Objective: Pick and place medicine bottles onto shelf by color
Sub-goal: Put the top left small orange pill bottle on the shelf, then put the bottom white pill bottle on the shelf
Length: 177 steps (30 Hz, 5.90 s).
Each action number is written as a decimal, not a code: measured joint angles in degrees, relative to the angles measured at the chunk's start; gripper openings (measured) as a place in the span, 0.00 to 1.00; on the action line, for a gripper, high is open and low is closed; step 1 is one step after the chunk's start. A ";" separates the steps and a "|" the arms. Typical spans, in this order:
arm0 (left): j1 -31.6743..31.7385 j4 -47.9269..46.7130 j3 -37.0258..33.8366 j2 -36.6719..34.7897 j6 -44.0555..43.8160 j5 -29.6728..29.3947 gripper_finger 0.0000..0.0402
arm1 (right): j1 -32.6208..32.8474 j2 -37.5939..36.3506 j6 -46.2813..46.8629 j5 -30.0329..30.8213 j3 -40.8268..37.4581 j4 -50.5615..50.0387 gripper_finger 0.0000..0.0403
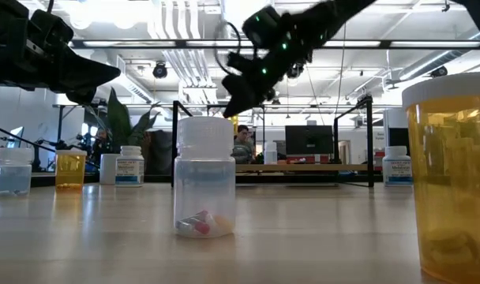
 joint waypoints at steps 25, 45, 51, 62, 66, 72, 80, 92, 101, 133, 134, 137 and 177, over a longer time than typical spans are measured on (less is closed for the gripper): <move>0.02 0.00 0.00 0.13 0.00 -0.01 0.00 | -13.37 17.38 2.63 -8.83 18.26 -9.84 0.26; 0.02 0.00 0.00 0.13 0.00 0.01 0.00 | -13.32 18.40 0.71 -8.88 20.02 -11.76 0.46; 0.02 0.00 0.00 0.13 0.00 -0.01 0.00 | -13.27 17.61 -1.65 -9.05 20.02 -11.72 0.57; 0.02 0.00 0.00 0.13 0.00 -0.01 0.00 | -13.19 11.81 -3.76 -8.84 20.00 -11.36 0.63; 0.01 0.00 0.00 0.11 0.00 -0.01 0.00 | -12.85 9.28 -1.75 -8.79 19.54 -11.14 0.60; 0.01 0.00 0.00 0.15 0.00 -0.01 0.00 | -9.13 4.72 -0.62 -8.76 12.60 -9.94 0.52; 0.01 0.00 0.00 0.13 0.00 -0.01 0.00 | 1.50 -6.63 5.11 -1.01 -3.13 -6.34 0.44; -0.01 0.00 0.00 0.13 0.00 -0.01 0.00 | 22.59 -29.84 25.77 3.56 -22.48 -13.79 0.34; -0.01 0.01 0.00 0.24 0.00 -0.01 0.00 | 30.07 -39.66 47.05 -5.88 -29.29 -20.83 0.33; 0.02 0.00 0.00 0.24 0.00 -0.01 0.00 | 11.23 -38.47 23.30 9.98 -27.14 -68.16 0.57; 0.02 0.02 0.00 0.24 0.00 -0.01 0.00 | 10.14 -38.95 23.20 10.21 -27.15 -68.16 0.57; 0.00 0.01 0.00 0.24 0.00 -0.01 0.00 | 7.64 -41.50 23.16 9.29 -27.17 -68.11 0.55; 0.02 0.00 0.00 0.24 0.00 -0.01 0.00 | 72.36 -32.02 89.37 -11.84 -17.66 -57.44 0.49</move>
